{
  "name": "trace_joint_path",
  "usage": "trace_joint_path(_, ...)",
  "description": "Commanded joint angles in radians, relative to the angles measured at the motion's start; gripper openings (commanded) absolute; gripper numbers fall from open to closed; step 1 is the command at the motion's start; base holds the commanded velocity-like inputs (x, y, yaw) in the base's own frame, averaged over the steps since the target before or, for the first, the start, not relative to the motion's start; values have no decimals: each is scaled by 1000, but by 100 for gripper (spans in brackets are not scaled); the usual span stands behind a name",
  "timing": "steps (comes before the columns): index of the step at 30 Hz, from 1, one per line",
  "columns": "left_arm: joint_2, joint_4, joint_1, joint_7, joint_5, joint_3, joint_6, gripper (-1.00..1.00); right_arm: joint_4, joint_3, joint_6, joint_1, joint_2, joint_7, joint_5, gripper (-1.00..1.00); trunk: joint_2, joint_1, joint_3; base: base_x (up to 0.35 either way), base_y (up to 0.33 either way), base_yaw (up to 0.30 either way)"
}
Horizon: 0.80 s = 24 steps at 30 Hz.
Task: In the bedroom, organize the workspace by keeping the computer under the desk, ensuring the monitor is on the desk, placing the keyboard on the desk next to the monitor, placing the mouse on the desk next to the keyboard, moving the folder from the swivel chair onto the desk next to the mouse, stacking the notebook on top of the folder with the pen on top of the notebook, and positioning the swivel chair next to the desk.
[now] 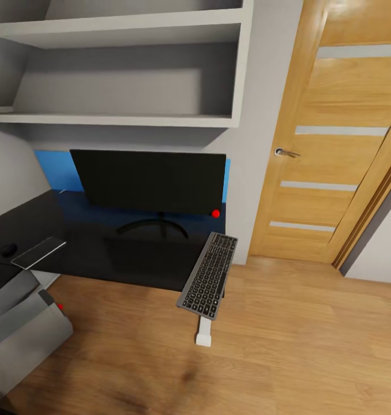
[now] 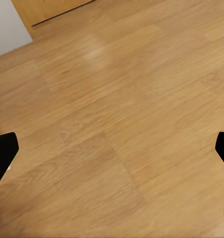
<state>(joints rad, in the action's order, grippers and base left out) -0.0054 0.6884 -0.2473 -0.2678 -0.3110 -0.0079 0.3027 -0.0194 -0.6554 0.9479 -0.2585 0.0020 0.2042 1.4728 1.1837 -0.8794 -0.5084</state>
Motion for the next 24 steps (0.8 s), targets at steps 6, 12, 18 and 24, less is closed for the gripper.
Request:
trace_joint_path(6, -4, -40, 14, -1, -5, -1, 1, 100, -2, -5, 1, -1, 1, 10, 11, 100, -42, 23, 18, 0, 0, 0)
trace_joint_path(12, -28, -73, 177, 0, -5, -1, -2, 100, 92, 2, 0, -1, 10, 10, 15, 100, -84, 46, 37, 0, 0, 0)
trace_joint_path(18, -32, -158, 253, 2, -5, -2, -2, 100, 223, 9, 2, -2, -11, 9, 15, 100, -126, 69, 56, 0, 0, 0)
trace_joint_path(24, -38, -252, 261, 1, -4, -3, 10, 100, 140, -2, 6, -2, -34, 19, -34, 100, -168, 92, 75, 0, 0, 0)
